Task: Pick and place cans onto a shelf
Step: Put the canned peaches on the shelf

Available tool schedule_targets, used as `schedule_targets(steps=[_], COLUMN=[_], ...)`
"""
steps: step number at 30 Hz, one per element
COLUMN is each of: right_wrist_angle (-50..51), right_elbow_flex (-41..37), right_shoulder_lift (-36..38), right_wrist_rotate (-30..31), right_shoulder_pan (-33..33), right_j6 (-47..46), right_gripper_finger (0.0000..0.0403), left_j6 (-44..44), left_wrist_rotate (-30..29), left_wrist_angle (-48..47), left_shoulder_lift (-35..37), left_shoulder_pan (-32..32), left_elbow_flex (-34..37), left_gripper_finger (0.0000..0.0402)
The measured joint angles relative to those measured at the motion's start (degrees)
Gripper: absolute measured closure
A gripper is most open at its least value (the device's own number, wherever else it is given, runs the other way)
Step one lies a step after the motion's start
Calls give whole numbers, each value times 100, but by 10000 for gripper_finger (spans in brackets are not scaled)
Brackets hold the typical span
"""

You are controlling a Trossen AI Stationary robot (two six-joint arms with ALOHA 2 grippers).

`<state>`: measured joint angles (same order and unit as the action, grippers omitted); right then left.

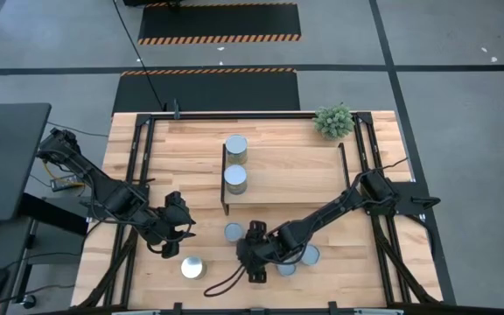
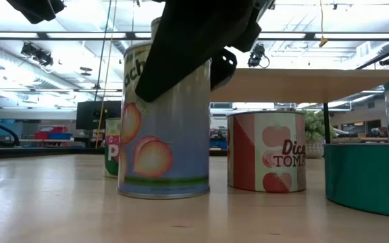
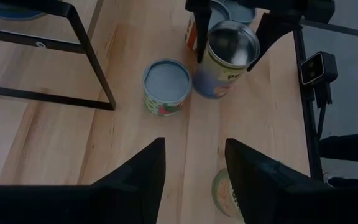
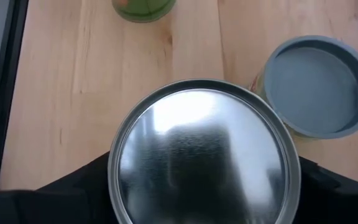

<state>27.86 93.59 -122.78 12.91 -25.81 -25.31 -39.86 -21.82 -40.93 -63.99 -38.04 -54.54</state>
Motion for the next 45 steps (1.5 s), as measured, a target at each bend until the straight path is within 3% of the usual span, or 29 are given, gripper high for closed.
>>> schedule_targets(steps=[7,16,23,31,36,45], right_wrist_angle=[230,1516,1956,3129,3286,3275], right_elbow_flex=[126,661,681,681,478,391], right_shoulder_lift=[244,1112,1941,2759,3102,2904], right_wrist_rotate=[-280,-527,-863,-1302,-1872,-3059], right_shoulder_pan=[136,326,680,1578,2407,3858], right_j6=[105,711,1615,3437,4636,6626], right_gripper_finger=[90,87,87,87,86,86], left_j6=[50,76,162,103,142,201], left_wrist_rotate=[35,175,211,563,555,557], left_wrist_angle=[-8,6,31,191,395,382], left_shoulder_lift=[0,105,118,194,262,267], left_shoulder_pan=[0,-2,48,657,1172,1885], left_elbow_flex=[-1,-7,-7,-20,-31,-31], left_gripper_finger=[230,230,230,230,230,230])
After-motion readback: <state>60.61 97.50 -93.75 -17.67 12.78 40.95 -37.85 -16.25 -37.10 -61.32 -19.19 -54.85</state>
